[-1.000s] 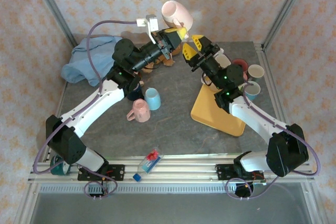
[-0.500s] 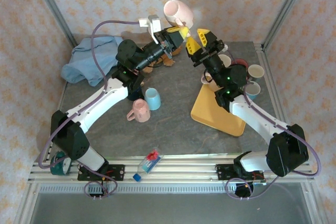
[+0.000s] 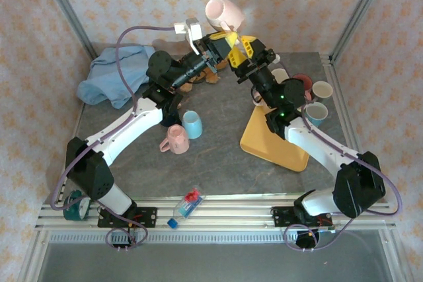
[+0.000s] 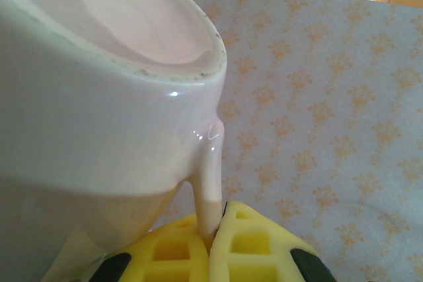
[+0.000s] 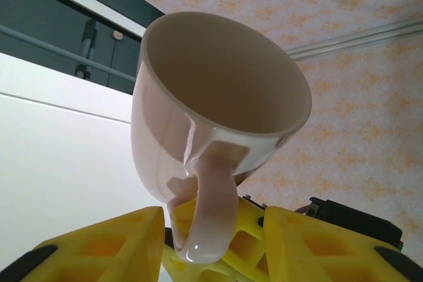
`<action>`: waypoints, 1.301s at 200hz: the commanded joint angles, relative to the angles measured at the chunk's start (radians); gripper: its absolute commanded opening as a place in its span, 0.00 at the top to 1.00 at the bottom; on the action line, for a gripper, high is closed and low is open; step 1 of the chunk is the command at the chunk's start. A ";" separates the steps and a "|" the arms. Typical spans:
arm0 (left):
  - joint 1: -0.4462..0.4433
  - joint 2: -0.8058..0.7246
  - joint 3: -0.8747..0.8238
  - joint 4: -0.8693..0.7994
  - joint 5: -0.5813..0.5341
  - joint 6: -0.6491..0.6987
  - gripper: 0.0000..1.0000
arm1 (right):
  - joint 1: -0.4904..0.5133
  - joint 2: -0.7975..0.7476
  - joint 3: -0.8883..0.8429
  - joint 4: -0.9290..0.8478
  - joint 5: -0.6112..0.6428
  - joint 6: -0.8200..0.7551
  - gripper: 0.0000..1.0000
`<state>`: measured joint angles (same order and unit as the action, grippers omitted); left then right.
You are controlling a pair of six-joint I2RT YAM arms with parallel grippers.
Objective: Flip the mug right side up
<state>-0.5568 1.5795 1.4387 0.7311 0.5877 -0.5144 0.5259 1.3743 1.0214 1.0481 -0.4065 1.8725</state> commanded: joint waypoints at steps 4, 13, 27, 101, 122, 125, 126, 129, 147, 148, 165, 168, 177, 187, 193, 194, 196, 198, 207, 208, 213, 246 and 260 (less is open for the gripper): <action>-0.003 -0.021 0.001 0.135 -0.005 0.009 1.00 | 0.004 0.012 0.053 0.055 0.015 0.354 0.59; -0.004 -0.021 -0.003 0.140 -0.005 0.009 1.00 | 0.005 0.014 0.061 0.052 0.015 0.353 0.59; -0.004 -0.017 -0.003 0.146 -0.006 0.007 1.00 | 0.005 0.016 0.063 0.046 0.023 0.352 0.60; -0.022 -0.018 -0.059 0.214 -0.015 -0.015 1.00 | 0.006 0.027 0.093 0.033 0.069 0.347 0.66; -0.027 -0.021 -0.071 0.211 -0.009 -0.015 1.00 | 0.011 0.031 0.112 0.017 0.050 0.340 0.68; -0.026 -0.021 -0.073 0.212 -0.009 -0.015 1.00 | 0.012 0.030 0.113 0.016 0.048 0.339 0.69; -0.027 -0.021 -0.072 0.211 -0.009 -0.015 1.00 | 0.012 0.030 0.113 0.015 0.048 0.339 0.69; -0.027 -0.020 -0.071 0.211 -0.008 -0.015 1.00 | 0.014 0.030 0.113 0.013 0.048 0.339 0.69; -0.026 -0.016 -0.064 0.197 -0.002 -0.015 1.00 | 0.016 0.025 0.109 0.006 0.047 0.335 0.71; -0.027 -0.015 -0.063 0.197 -0.001 -0.014 1.00 | 0.016 0.026 0.108 0.006 0.047 0.335 0.72; -0.027 -0.010 -0.060 0.202 0.006 -0.015 1.00 | 0.016 0.017 0.093 0.006 0.060 0.333 0.78; -0.026 -0.011 -0.059 0.203 0.006 -0.015 1.00 | 0.016 0.015 0.090 0.006 0.062 0.332 0.80; -0.027 -0.013 -0.063 0.198 0.009 -0.015 1.00 | 0.016 0.010 0.082 0.001 0.068 0.325 0.85; -0.026 -0.020 -0.071 0.185 0.010 -0.015 1.00 | 0.016 0.005 0.074 0.000 0.076 0.317 0.90; -0.027 -0.025 -0.076 0.173 0.009 -0.014 1.00 | 0.016 0.002 0.071 -0.002 0.078 0.310 0.93; -0.027 -0.026 -0.077 0.171 0.009 -0.014 1.00 | 0.016 0.002 0.071 -0.002 0.079 0.309 0.93; -0.027 -0.028 -0.080 0.168 0.008 -0.015 1.00 | 0.016 0.002 0.070 -0.003 0.081 0.306 0.94; -0.026 -0.030 -0.082 0.162 0.008 -0.015 1.00 | 0.016 0.001 0.070 -0.003 0.081 0.304 0.95; -0.026 -0.040 -0.092 0.142 0.005 -0.009 1.00 | 0.015 -0.001 0.068 -0.006 0.085 0.285 0.98; -0.026 -0.041 -0.093 0.139 0.004 -0.008 1.00 | 0.014 -0.001 0.069 -0.007 0.086 0.283 0.98; -0.026 -0.047 -0.100 0.126 0.001 -0.003 0.96 | 0.015 -0.004 0.068 -0.007 0.087 0.271 0.98; -0.026 -0.088 -0.126 0.026 -0.009 0.032 0.63 | 0.010 -0.024 0.068 -0.046 0.095 0.183 1.00; -0.026 -0.106 -0.146 0.007 -0.027 0.041 0.57 | 0.010 -0.027 0.070 -0.051 0.097 0.160 1.00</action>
<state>-0.5751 1.5379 1.3182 0.7830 0.5602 -0.5106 0.5381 1.4086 1.0748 0.9463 -0.3435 1.8725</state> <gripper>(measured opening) 0.400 0.121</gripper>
